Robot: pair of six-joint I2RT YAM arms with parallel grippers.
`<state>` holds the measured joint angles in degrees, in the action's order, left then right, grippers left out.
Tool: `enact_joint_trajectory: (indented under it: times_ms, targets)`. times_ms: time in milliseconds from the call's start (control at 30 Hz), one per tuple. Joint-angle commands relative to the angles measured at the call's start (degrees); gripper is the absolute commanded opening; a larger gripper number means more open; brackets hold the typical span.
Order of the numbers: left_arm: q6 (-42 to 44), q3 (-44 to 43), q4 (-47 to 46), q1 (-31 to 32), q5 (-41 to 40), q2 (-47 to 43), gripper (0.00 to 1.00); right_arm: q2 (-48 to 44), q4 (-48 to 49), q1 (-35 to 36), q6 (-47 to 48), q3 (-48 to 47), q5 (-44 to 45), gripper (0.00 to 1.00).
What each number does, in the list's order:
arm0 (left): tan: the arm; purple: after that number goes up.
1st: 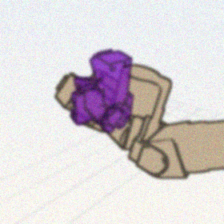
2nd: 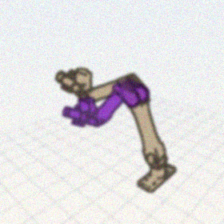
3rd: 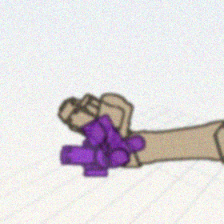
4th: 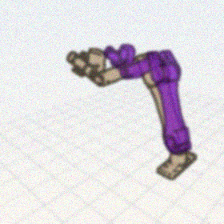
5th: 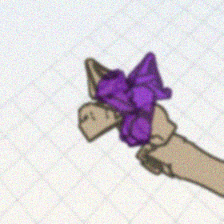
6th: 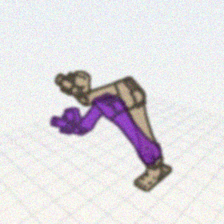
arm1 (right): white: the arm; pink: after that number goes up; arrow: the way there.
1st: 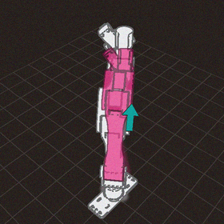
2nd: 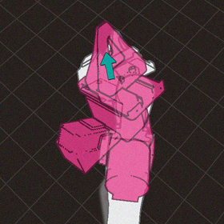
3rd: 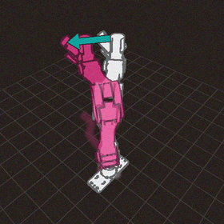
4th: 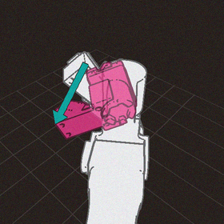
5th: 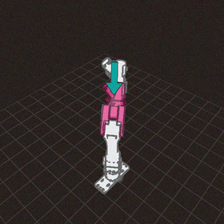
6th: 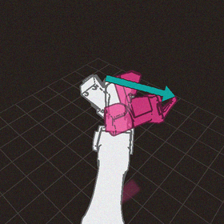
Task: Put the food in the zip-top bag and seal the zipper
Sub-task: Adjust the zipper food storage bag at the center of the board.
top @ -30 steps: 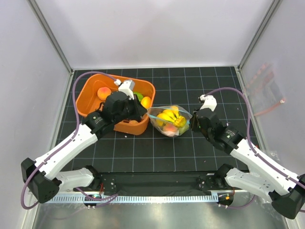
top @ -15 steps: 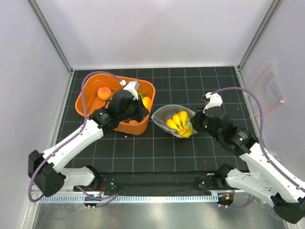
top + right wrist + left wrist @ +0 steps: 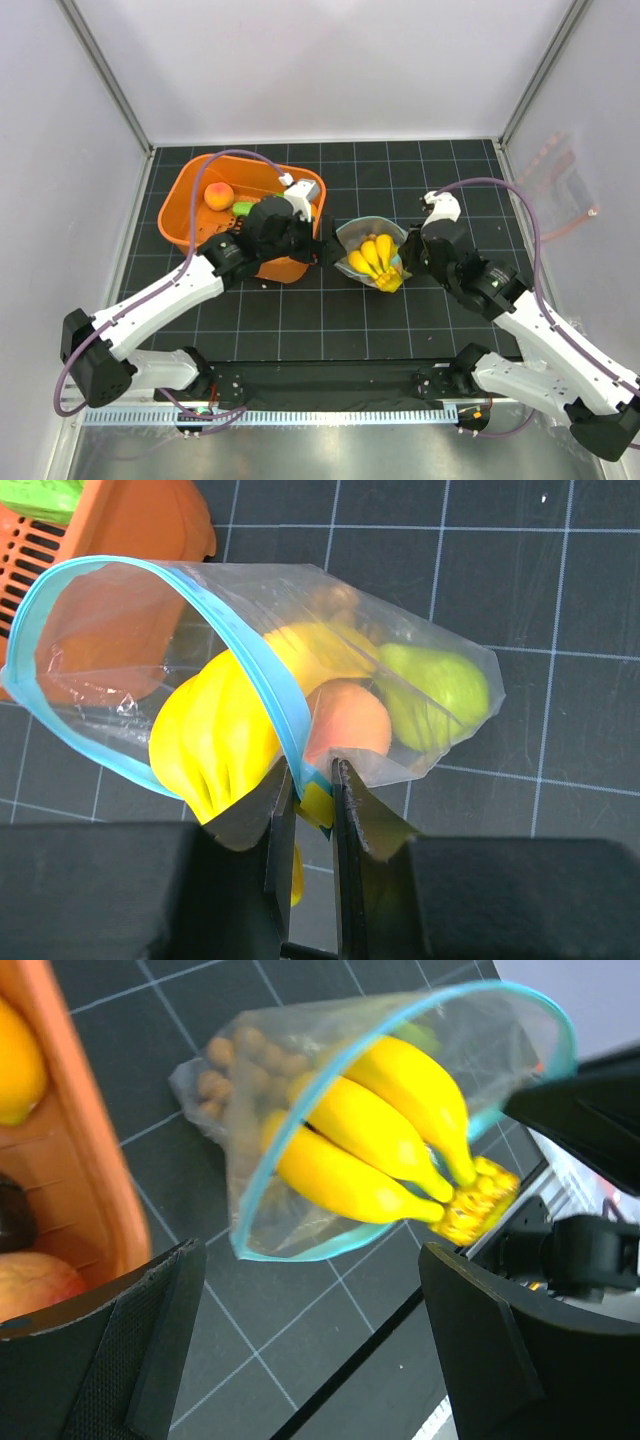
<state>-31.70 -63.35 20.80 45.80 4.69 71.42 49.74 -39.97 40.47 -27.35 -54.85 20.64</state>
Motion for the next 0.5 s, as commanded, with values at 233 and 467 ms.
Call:
enact_joint_trajectory:
  times_ms: [233,467]
  targets:
    - [17.27,-3.44,-5.24,14.55,-18.21,0.39,0.88,5.89,1.3,-0.48,0.28,-4.91,2.21,0.01]
    - [38.35,-3.36,-7.16,28.35,-33.15,1.96,0.82,7.48,1.29,-0.74,0.55,-5.53,1.33,0.01]
